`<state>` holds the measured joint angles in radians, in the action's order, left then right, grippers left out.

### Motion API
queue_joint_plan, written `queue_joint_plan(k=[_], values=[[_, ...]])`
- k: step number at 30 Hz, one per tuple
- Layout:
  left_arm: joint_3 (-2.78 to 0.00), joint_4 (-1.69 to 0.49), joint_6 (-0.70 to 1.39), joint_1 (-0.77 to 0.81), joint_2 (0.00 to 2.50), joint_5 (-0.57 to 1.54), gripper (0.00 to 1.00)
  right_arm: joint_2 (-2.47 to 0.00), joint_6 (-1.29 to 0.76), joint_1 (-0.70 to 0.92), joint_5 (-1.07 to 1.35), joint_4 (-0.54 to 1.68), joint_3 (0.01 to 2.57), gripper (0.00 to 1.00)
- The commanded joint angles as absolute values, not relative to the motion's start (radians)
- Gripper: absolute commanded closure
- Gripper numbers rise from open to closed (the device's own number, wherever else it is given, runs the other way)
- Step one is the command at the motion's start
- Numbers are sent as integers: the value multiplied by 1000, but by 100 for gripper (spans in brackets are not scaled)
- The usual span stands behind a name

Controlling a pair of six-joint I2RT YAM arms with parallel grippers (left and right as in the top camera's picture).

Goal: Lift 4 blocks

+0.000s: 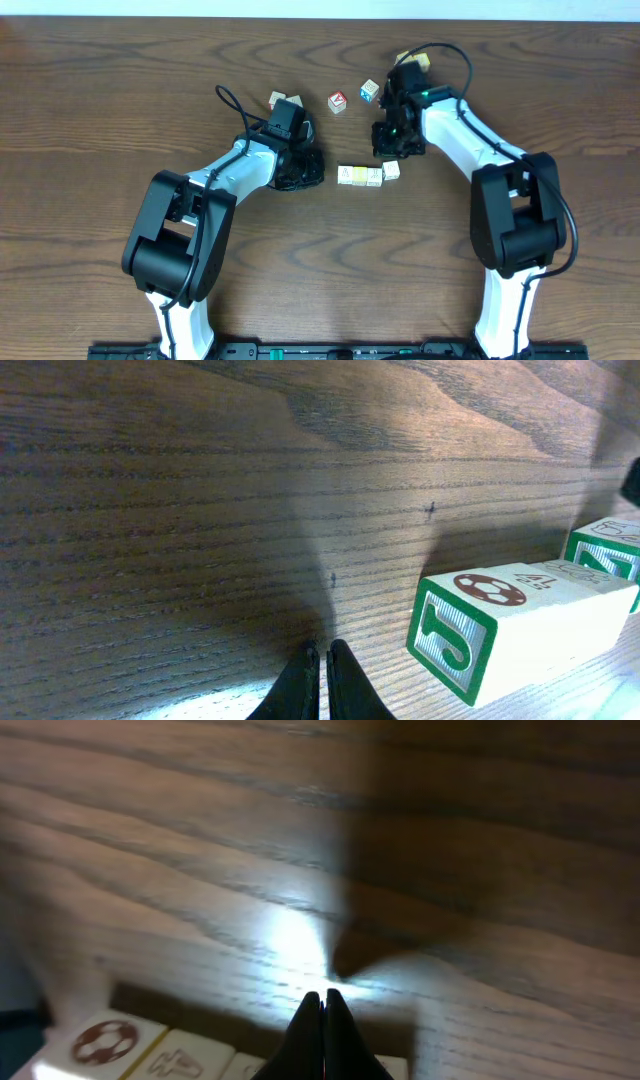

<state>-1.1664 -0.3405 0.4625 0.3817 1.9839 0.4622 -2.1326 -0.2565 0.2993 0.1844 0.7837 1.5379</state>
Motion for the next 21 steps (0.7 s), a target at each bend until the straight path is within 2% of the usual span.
queue_joint_plan(k=[1,21], values=[[-1116,-374,438,376,2024,346,92,-2134,-277,301,132,783,1542,99],[-1116,-374,438,376,2024,346,92,-2134,-299,300,117,857,1542,99]])
